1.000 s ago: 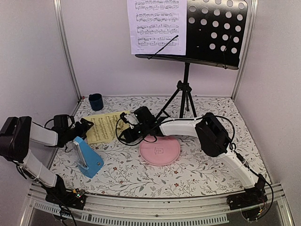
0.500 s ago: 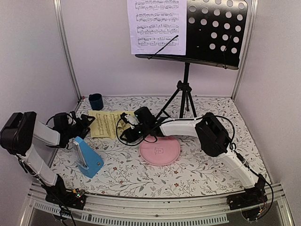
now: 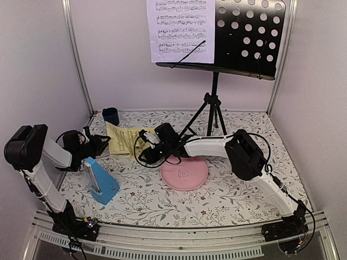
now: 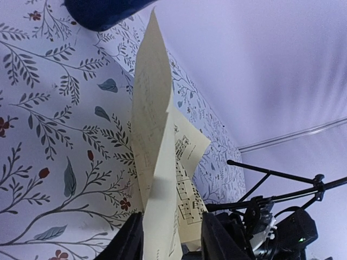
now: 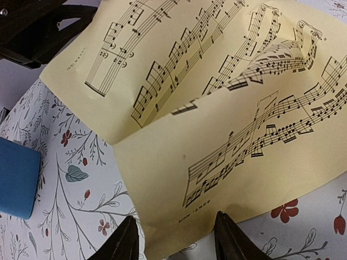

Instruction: Set up the instrument practice props

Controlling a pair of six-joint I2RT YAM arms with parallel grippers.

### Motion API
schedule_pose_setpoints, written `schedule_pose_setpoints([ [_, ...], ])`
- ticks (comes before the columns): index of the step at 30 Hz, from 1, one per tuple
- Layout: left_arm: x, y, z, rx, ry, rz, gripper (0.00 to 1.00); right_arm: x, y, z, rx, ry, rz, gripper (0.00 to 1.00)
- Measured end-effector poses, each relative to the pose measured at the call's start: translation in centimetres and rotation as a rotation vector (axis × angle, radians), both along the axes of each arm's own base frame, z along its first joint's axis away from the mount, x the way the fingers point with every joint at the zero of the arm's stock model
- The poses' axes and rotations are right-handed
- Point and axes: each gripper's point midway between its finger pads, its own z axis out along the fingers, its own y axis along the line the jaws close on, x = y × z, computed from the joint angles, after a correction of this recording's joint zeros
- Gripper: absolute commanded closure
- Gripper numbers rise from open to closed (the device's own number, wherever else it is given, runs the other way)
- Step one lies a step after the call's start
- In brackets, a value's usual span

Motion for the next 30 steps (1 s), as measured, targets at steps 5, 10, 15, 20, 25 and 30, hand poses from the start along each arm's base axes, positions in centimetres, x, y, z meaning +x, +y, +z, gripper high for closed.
schedule_pose_setpoints([
  [5, 0.4, 0.1, 0.6, 0.022, -0.017, -0.004, 0.56, 0.0, 0.0, 0.0, -0.001, -0.001, -0.002, 0.51],
  [10, 1.6, 0.1, 1.6, 0.034, -0.048, -0.013, 0.47, 0.0, -0.1, 0.0, -0.004, -0.004, -0.002, 0.51],
  [15, 2.2, -0.4, 0.6, 0.011, -0.047, -0.045, 0.40, 0.0, -0.2, 0.1, -0.008, -0.010, -0.001, 0.52],
  [20, 2.4, -1.2, -0.2, -0.038, -0.042, -0.085, 0.08, 0.0, -0.2, 0.0, -0.009, -0.011, 0.000, 0.52],
  [25, 3.0, -1.6, 0.7, -0.037, -0.076, -0.100, 0.11, 0.0, -0.2, 0.1, -0.010, -0.013, 0.000, 0.53],
  [30, 4.9, -1.9, 1.1, 0.014, -0.077, -0.112, 0.14, 0.0, -0.3, 0.0, -0.012, -0.011, 0.001, 0.53],
])
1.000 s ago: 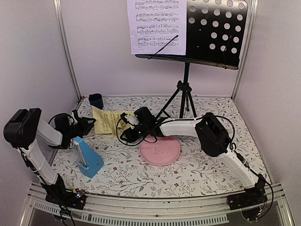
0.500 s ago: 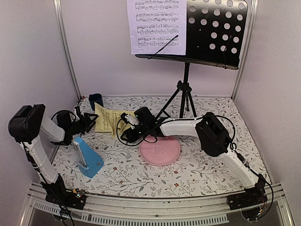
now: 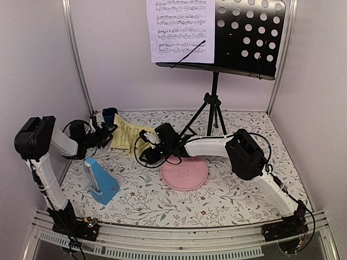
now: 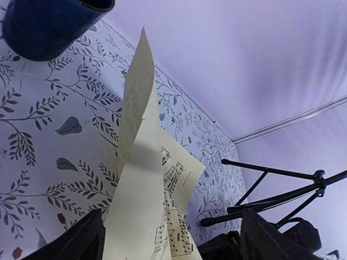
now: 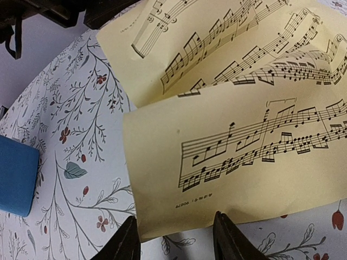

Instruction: Set up the instrument practice props

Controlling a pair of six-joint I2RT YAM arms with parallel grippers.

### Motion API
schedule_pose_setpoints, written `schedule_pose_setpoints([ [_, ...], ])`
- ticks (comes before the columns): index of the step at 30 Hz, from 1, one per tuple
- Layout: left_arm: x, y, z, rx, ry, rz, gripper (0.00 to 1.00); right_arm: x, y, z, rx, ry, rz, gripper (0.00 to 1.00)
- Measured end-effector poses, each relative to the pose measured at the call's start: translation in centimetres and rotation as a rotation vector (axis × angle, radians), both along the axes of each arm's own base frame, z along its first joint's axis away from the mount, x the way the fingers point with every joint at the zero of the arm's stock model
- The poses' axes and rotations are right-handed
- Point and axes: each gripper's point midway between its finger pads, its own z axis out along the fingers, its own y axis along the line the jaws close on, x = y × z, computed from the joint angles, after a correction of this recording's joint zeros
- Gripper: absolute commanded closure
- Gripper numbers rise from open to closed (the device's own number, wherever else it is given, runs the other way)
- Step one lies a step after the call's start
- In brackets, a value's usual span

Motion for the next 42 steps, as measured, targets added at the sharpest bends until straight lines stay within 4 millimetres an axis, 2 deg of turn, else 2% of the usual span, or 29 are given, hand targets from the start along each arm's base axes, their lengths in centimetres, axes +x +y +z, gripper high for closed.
schedule_pose_setpoints([
  [5, 2.3, -1.2, -0.3, 0.125, 0.030, -0.055, 0.17, 0.0, 0.0, 0.0, -0.001, -0.001, -0.001, 0.53],
  [8, 2.9, -2.1, -0.7, 0.182, 0.042, -0.120, 0.19, 0.0, 0.0, 0.0, -0.002, -0.002, -0.001, 0.53],
  [13, 1.2, -3.4, -1.9, 0.202, 0.065, -0.233, 0.25, 0.0, 0.0, 0.0, -0.003, -0.004, -0.001, 0.53],
  [17, -1.1, -4.7, -2.6, 0.197, 0.078, -0.291, 0.35, 0.0, -0.1, 0.0, -0.005, -0.004, -0.001, 0.54],
  [22, -2.7, -4.8, -2.4, 0.217, 0.090, -0.262, 0.47, -0.1, -0.3, 0.1, -0.011, -0.006, -0.003, 0.54],
  [27, -1.9, -3.9, -2.1, 0.249, 0.092, -0.187, 0.56, -0.2, -0.7, 0.1, -0.021, -0.003, -0.008, 0.54],
  [31, -1.0, -3.2, -2.0, 0.265, 0.099, -0.139, 0.56, -0.3, -0.9, 0.2, -0.023, -0.003, -0.010, 0.54],
  [39, 3.0, -1.9, 0.0, 0.338, 0.039, -0.038, 0.63, -0.7, -1.3, 0.5, -0.027, 0.000, -0.009, 0.54],
  [42, 4.3, -1.6, 0.4, 0.358, 0.020, -0.017, 0.74, -0.7, -1.4, 0.5, -0.027, 0.001, -0.009, 0.53],
])
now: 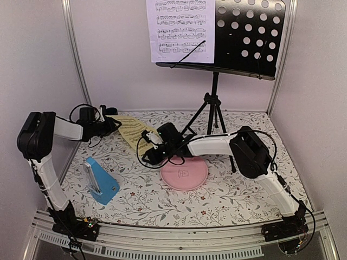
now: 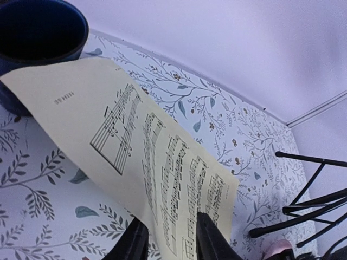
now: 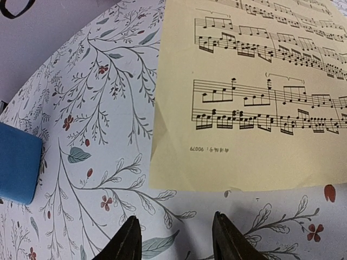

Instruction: Set up the instrument practice props

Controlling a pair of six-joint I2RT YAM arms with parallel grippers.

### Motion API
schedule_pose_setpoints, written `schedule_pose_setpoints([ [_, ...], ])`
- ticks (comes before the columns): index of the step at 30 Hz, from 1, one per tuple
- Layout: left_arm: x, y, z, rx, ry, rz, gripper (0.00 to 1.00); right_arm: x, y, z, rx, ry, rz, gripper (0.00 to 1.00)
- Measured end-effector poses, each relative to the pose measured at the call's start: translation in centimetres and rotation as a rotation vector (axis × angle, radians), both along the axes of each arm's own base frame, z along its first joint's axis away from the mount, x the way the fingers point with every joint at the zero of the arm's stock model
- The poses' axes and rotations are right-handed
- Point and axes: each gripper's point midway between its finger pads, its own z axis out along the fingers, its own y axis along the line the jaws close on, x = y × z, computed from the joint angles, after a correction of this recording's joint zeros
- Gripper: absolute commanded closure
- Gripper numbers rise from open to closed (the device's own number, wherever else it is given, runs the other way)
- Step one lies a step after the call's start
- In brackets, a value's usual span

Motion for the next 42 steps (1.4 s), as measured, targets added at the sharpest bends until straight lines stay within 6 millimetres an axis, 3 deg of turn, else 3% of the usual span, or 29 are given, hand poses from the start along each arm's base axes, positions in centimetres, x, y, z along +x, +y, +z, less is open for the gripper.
schedule_pose_setpoints([
  [5, 1.8, 0.5, -0.6, 0.028, 0.009, 0.025, 1.00, -0.5, -0.4, 0.4, 0.002, 0.004, 0.006, 0.50],
  [9, 3.2, 0.6, -1.1, 0.056, 0.021, 0.032, 1.00, -1.2, -1.0, 2.0, 0.022, -0.001, 0.014, 0.47],
  [12, 3.4, 0.7, -1.5, 0.073, 0.035, 0.032, 1.00, -1.7, -1.6, 4.9, 0.057, -0.025, 0.016, 0.44],
  [16, 2.7, 0.7, -0.4, 0.091, 0.026, 0.017, 1.00, -2.4, -2.5, 10.5, 0.139, -0.089, 0.016, 0.39],
  [19, 1.0, 0.2, 2.7, 0.106, -0.026, -0.006, 1.00, -3.3, -3.6, 14.5, 0.204, -0.145, 0.018, 0.35],
  [22, -1.1, -1.1, 8.4, 0.117, -0.149, -0.046, 1.00, -4.2, -4.9, 17.1, 0.251, -0.190, 0.021, 0.30],
  [25, -3.5, -2.7, 14.0, 0.116, -0.282, -0.090, 1.00, -5.0, -6.0, 17.8, 0.267, -0.214, 0.026, 0.27],
  [28, -6.1, -4.0, 18.0, 0.108, -0.382, -0.142, 1.00, -5.9, -7.2, 17.4, 0.262, -0.217, 0.029, 0.23],
  [32, -8.9, -5.1, 20.1, 0.107, -0.416, -0.207, 1.00, -7.3, -9.0, 17.3, 0.254, -0.230, 0.035, 0.19],
  [36, -12.8, -7.0, 22.1, 0.099, -0.439, -0.311, 1.00, -8.8, -11.6, 18.4, 0.281, -0.270, 0.033, 0.15],
  [42, -18.9, -9.3, 25.7, 0.049, -0.516, -0.498, 1.00, -8.9, -14.9, 20.5, 0.351, -0.321, 0.008, 0.11],
])
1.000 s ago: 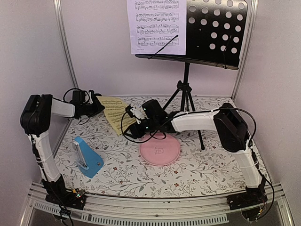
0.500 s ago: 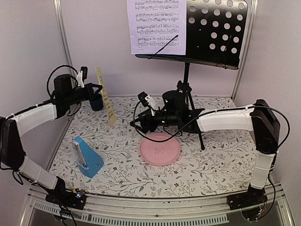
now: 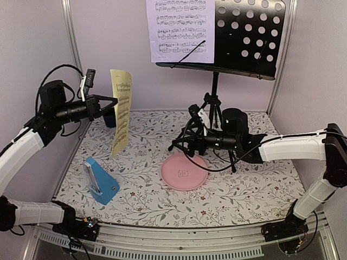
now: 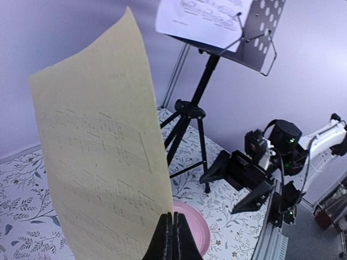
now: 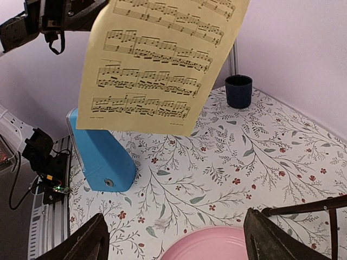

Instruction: Set up the instrument practice props

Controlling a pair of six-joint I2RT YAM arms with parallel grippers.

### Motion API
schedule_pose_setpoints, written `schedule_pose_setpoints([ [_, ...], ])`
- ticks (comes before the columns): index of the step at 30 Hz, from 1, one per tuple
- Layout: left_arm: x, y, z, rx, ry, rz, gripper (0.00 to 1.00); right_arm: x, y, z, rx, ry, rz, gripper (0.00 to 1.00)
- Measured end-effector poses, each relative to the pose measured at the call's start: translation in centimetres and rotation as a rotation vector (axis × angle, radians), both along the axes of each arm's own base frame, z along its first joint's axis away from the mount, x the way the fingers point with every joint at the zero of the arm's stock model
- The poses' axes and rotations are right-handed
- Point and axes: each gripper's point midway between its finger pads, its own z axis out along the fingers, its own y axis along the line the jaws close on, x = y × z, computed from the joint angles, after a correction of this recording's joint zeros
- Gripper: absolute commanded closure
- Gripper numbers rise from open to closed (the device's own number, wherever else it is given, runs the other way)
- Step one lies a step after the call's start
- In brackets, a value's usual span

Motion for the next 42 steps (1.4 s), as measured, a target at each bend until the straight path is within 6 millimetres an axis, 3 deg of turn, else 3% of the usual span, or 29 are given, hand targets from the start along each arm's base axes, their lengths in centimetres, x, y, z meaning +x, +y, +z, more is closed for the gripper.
schedule_pose_setpoints([
  [7, -6.8, -2.2, 2.4, -0.026, -0.071, -0.266, 1.00, -1.2, -2.6, 1.4, 0.030, -0.048, 0.026, 0.06],
  [15, -13.1, -5.6, 2.3, -0.030, -0.089, -0.576, 1.00, -4.5, -4.7, 8.1, 0.020, -0.274, 0.116, 0.06],
  [19, -15.5, -6.8, 2.0, -0.025, -0.104, -0.688, 1.00, -6.0, -5.8, 9.6, -0.019, -0.326, 0.149, 0.06],
  [27, -16.6, -8.8, -0.1, 0.001, -0.050, -0.785, 1.00, -8.1, -7.2, 10.3, -0.118, -0.338, 0.187, 0.07],
  [38, -17.1, -11.9, -3.0, 0.100, 0.005, -0.852, 1.00, -10.6, -6.6, 14.1, -0.224, -0.377, 0.194, 0.10],
  [42, -17.7, -13.4, -4.2, 0.155, 0.019, -0.885, 1.00, -10.3, -6.2, 13.3, -0.280, -0.363, 0.193, 0.11],
])
